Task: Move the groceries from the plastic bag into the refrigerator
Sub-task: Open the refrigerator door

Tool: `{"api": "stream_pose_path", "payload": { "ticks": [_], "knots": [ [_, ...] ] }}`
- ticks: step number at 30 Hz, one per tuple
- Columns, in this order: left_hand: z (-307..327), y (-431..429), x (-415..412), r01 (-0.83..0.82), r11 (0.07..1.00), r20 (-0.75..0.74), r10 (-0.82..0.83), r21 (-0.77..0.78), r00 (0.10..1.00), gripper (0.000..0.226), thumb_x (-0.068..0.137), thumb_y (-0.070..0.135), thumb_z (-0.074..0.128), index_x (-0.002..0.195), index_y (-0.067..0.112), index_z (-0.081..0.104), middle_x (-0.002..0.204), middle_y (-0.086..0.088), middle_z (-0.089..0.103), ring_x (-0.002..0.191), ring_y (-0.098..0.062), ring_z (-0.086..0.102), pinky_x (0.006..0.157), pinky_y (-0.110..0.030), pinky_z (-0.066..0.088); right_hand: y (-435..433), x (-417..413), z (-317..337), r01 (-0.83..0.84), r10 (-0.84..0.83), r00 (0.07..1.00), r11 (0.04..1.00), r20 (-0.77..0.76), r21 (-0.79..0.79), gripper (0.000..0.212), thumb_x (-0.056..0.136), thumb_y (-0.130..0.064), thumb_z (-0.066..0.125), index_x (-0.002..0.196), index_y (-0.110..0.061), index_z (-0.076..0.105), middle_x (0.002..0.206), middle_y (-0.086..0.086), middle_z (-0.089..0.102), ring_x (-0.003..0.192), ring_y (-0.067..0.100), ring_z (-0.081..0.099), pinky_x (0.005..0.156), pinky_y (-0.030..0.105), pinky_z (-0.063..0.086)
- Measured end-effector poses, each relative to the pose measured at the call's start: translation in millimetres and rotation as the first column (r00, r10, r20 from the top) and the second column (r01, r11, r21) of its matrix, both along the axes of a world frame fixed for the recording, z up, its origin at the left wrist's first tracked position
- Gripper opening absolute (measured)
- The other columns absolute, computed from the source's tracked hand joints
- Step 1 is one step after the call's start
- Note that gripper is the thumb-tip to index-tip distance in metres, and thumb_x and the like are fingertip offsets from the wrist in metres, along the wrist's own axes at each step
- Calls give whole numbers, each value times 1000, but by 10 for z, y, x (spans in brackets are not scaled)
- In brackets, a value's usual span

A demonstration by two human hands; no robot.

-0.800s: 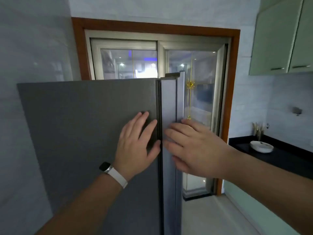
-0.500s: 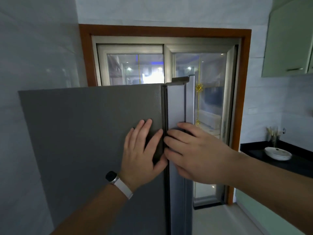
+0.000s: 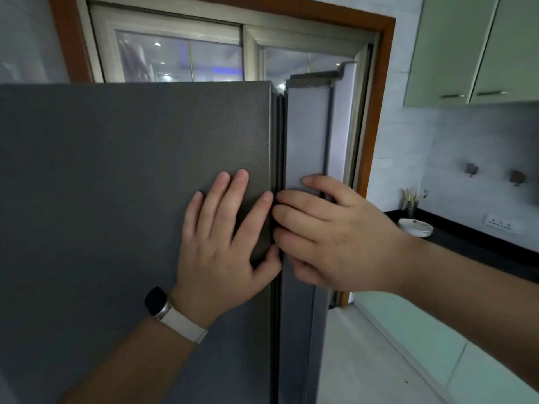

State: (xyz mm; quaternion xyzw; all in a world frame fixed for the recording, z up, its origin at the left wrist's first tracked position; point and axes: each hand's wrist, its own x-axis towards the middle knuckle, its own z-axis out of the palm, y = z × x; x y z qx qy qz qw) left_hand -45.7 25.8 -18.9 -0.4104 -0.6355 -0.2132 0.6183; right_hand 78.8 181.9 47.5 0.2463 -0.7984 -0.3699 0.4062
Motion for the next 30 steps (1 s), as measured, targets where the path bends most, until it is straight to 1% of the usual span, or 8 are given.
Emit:
{"api": "stream_pose_path", "payload": {
  "ticks": [4,12,16,22,25,30],
  "knots": [
    [13,-7,2,1,1000,1,-1,-3,1000,62,84,42,58,140,18,48,152,-15,35,143,-33,34,116,-50,23,3,2,-4,19,-18,1000,1000,-9,18,23,90,-26,49,98,-15,67,116,7,66,123,27,56,113,45,29],
    [11,-10,-10,-1,1000,-9,1,4,1000,63,83,42,62,140,18,50,152,-14,35,142,-33,36,116,-49,23,9,29,-9,69,-69,998,997,1,37,24,91,-27,51,102,-14,68,120,8,65,125,28,55,113,47,30],
    [9,-17,-13,7,1000,-5,-7,0,1000,63,83,43,62,140,18,51,152,-14,36,143,-33,35,116,-49,23,12,64,-34,76,-76,997,997,-12,15,24,89,-26,52,102,-13,69,119,9,66,125,28,56,112,48,32],
    [6,-19,-11,17,1000,5,-17,-11,1000,66,82,41,62,142,18,47,153,-15,37,143,-33,32,118,-50,20,183,270,-121,71,-80,990,994,-114,-78,17,85,-22,60,92,-11,71,108,10,69,115,30,62,108,48,38],
    [-3,-26,-20,14,1000,-8,-14,-15,1000,66,82,40,62,142,17,47,152,-18,39,144,-34,32,118,-50,19,254,398,-190,98,-111,987,989,-114,-114,18,85,-21,61,95,-10,72,111,12,69,119,31,61,109,46,40],
    [1,-27,5,16,1000,-8,-16,-11,1000,62,84,40,63,140,16,50,151,-18,41,142,-35,34,117,-51,20,307,557,-290,160,-181,977,972,-114,-170,27,88,-23,62,109,-10,72,126,11,66,123,31,58,111,43,37]
  ]
}}
